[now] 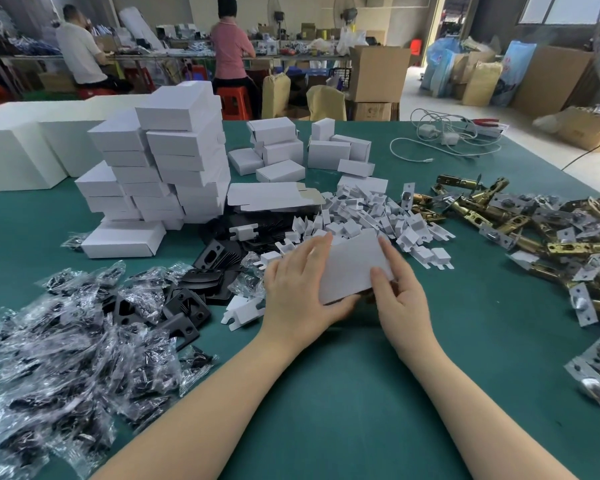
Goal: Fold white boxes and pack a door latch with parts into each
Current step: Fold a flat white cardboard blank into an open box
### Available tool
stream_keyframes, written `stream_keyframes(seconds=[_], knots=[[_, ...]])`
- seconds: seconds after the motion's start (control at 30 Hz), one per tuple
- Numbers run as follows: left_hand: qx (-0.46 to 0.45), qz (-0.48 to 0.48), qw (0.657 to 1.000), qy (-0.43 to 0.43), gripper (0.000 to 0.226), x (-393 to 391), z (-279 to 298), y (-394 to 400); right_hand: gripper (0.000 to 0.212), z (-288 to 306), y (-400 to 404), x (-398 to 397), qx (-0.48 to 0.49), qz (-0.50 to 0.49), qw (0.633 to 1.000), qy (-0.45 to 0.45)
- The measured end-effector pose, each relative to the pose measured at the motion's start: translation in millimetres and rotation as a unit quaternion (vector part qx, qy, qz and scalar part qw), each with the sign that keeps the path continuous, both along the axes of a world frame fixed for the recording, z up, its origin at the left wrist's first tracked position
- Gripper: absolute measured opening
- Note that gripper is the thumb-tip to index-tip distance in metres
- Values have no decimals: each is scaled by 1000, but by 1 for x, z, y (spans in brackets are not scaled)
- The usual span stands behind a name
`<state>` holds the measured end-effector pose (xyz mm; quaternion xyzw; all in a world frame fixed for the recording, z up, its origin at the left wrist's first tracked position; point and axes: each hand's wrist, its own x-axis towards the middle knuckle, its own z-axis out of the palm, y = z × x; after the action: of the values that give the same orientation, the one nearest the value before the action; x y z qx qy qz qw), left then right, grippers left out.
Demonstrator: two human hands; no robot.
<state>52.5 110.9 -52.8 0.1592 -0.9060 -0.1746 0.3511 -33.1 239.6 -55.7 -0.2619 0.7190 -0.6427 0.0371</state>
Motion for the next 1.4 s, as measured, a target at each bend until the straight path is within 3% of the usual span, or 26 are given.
stream_keyframes(seconds=[0.1,0.2,0.27,0.37,0.5,0.63,0.7,0.8,0.9,1.0,1.1,1.2,1.27,1.33,1.4], knots=[[54,-20,997,43,92,0,-3,-6,34,1,7,-13,-61,-95,992,-51],[196,-99,972,79,107,3,-5,-7,28,0,12,-27,-115,-97,975,-164],[257,-130,954,80,109,3,-6,-9,24,-1,12,-30,-90,-81,974,-192],[226,-143,956,119,103,4,-5,-10,28,-1,10,-28,-33,-69,984,-162],[190,-113,962,164,108,5,-3,-2,52,4,8,-20,41,-49,992,-108],[202,-149,953,168,56,4,0,5,49,-2,6,-9,145,-6,989,3],[256,-145,944,151,49,4,2,3,41,-3,5,-6,137,-2,990,28],[319,-149,929,113,63,3,-2,-3,17,0,6,-8,96,-66,992,41],[361,-159,913,101,71,0,-3,-3,25,4,13,-22,67,-149,986,24],[331,-165,925,87,58,-2,-4,-2,38,23,28,-59,166,-181,968,48],[316,-188,930,10,44,-5,-8,-3,44,50,54,-110,352,-207,900,152],[336,-193,922,-18,42,-6,-10,-3,40,71,92,-158,577,-238,739,253],[351,-190,917,-18,42,-6,-11,-5,29,75,118,-188,684,-235,637,266],[354,-183,917,-14,42,-6,-12,-7,18,71,139,-214,761,-192,560,264],[361,-180,915,-10,42,-6,-12,-8,19,61,151,-232,795,-167,519,267]])
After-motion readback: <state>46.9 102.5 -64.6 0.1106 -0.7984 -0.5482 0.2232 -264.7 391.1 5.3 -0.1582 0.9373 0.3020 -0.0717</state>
